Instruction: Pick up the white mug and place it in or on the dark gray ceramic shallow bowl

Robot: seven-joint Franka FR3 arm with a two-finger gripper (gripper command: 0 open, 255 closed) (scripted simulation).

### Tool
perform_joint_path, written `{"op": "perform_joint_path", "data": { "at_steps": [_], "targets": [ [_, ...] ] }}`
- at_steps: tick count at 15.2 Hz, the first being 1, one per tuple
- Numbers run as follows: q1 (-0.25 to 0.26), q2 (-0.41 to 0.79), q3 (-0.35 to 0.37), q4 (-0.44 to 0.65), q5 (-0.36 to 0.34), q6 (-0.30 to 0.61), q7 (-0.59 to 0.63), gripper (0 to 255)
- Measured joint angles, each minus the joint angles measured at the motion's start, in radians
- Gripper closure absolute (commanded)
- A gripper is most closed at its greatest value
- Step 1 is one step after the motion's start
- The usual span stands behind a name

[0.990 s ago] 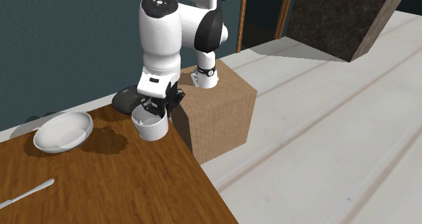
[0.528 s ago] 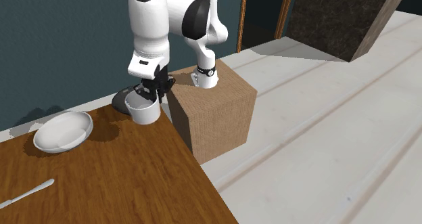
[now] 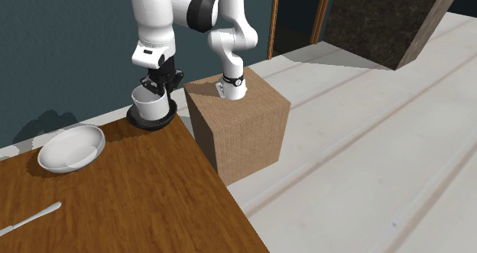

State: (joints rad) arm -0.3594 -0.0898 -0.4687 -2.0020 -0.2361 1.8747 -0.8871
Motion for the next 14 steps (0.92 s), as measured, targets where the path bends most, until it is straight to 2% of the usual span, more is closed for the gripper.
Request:
{"op": "perform_joint_path", "data": {
  "at_steps": [10, 14],
  "targets": [
    [-0.103, -0.245, -0.074, -0.202, -0.142, 0.007, -0.107, 255],
    [-0.114, -0.249, -0.091, -0.242, -0.155, 0.048, -0.116, 255]
  ]
}}
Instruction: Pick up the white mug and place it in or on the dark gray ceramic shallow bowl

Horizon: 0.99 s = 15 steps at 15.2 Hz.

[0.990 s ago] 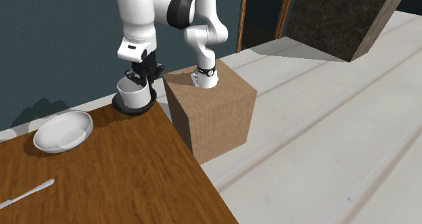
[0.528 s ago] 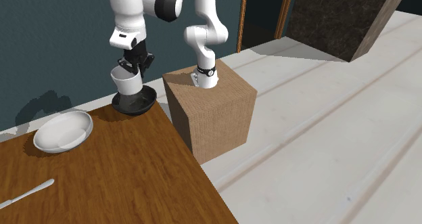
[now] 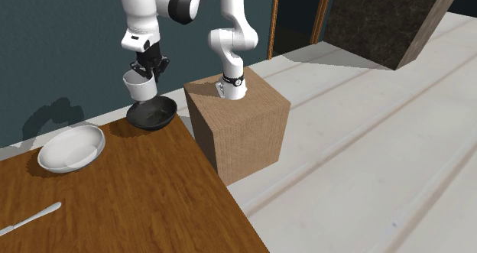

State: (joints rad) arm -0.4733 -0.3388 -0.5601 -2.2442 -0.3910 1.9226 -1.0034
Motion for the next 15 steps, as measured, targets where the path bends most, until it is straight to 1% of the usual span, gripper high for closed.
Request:
{"op": "perform_joint_path", "data": {
  "at_steps": [11, 15],
  "targets": [
    [-0.003, 0.049, -0.029, -0.111, -0.010, 0.155, 0.021, 255],
    [-0.002, 0.059, -0.034, -0.121, -0.010, 0.175, 0.022, 255]
  ]
}}
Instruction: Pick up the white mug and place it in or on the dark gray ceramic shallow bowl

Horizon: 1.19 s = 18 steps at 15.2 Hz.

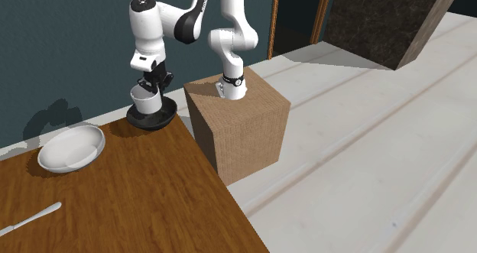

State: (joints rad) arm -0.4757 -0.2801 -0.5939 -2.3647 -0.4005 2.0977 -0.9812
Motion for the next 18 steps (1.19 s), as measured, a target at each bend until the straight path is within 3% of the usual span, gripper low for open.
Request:
{"op": "perform_joint_path", "data": {
  "at_steps": [3, 4, 10, 15, 18],
  "targets": [
    [0.000, 0.000, 0.000, -0.001, 0.000, 0.001, 0.000, 255],
    [0.000, 0.000, 0.000, -0.001, 0.000, 0.001, 0.000, 0],
    [0.000, 0.000, 0.000, -0.001, 0.000, 0.001, 0.000, 0],
    [0.008, -0.043, 0.032, 0.074, 0.009, -0.117, 0.001, 0],
    [0.009, -0.050, 0.038, 0.082, 0.009, -0.133, 0.004, 0]
  ]
}}
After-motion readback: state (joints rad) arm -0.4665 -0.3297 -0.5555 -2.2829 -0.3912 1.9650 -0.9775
